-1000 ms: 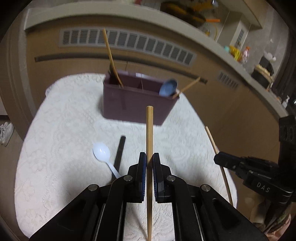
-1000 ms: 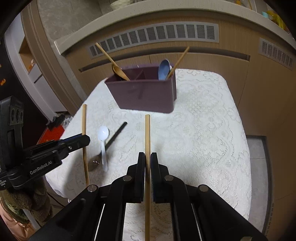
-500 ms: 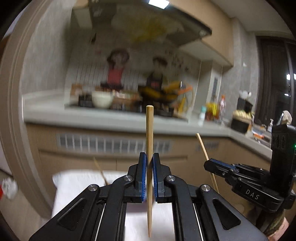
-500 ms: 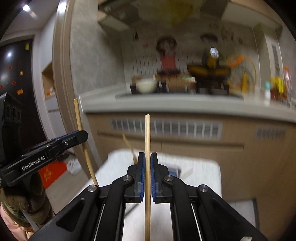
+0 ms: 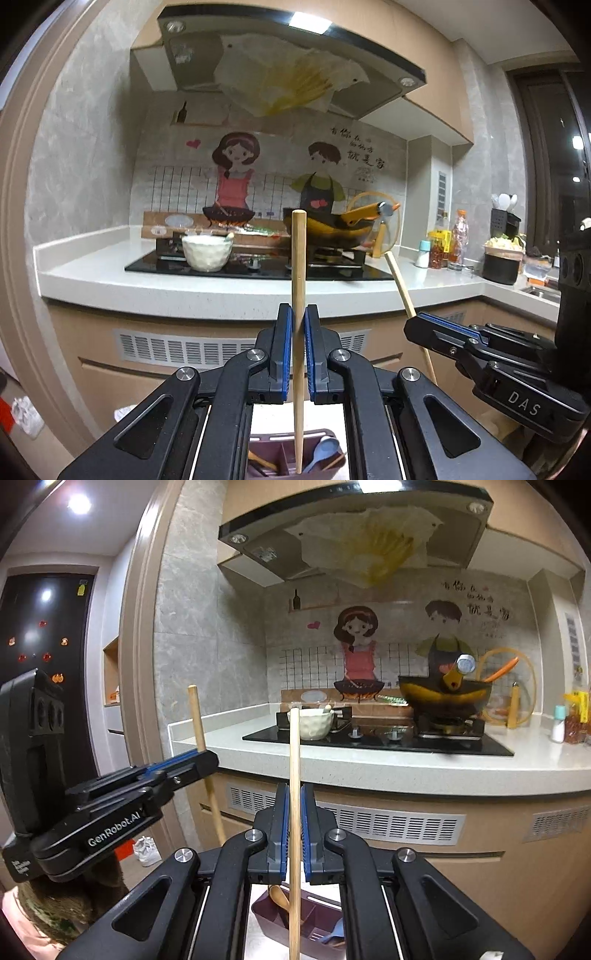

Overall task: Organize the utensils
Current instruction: 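Lift both chopsticks and lower them into the maroon holder with both tools, then open both tools and withdraw them from the holder, then grasp the white plastic spoon by its handle with the right tool, then grasp the dark metal spoon by its handle with the left tool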

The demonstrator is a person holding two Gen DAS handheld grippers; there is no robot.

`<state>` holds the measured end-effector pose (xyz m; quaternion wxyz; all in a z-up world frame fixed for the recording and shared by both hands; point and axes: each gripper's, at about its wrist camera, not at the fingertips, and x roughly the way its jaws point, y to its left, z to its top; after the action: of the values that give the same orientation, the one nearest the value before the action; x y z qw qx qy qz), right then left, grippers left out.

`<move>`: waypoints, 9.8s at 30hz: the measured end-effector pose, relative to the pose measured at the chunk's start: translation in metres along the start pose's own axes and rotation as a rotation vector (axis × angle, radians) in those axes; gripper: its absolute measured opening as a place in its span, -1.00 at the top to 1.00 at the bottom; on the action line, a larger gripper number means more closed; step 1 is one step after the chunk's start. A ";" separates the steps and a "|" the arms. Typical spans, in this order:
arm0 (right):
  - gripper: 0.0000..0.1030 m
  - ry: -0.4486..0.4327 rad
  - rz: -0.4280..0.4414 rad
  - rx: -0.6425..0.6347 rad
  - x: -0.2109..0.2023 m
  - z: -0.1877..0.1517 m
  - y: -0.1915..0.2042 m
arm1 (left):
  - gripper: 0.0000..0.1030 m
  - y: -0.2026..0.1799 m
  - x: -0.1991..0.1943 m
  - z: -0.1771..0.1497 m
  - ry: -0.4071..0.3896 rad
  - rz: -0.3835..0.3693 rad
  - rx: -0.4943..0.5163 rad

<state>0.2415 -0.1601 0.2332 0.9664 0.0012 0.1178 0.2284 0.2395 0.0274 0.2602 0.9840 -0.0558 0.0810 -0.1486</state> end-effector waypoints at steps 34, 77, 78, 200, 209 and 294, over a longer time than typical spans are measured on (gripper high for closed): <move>0.88 0.310 -0.057 0.128 0.180 -0.201 -0.066 | 0.85 0.049 0.170 -0.207 0.392 0.078 -0.044; 0.89 0.489 -0.073 0.049 0.157 -0.134 -0.037 | -0.25 0.098 0.016 -0.290 0.619 0.114 -0.378; 0.89 0.410 -0.069 0.038 0.147 -0.122 -0.036 | -0.25 0.097 0.016 -0.290 0.618 0.110 -0.385; 0.49 0.680 -0.147 0.182 -0.012 -0.307 -0.028 | 0.47 0.013 0.097 -0.333 1.037 0.046 0.069; 0.49 0.660 -0.156 0.205 -0.021 -0.304 -0.029 | 0.74 -0.003 0.098 -0.338 1.013 0.084 0.128; 0.37 0.733 -0.128 0.074 -0.017 -0.300 -0.019 | 0.76 0.001 0.015 -0.338 0.837 0.150 -0.032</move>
<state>0.1670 -0.2003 -0.0558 0.8717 -0.0532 0.4641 0.1482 0.1941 -0.0052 -0.0736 0.8733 0.0001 0.4798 -0.0851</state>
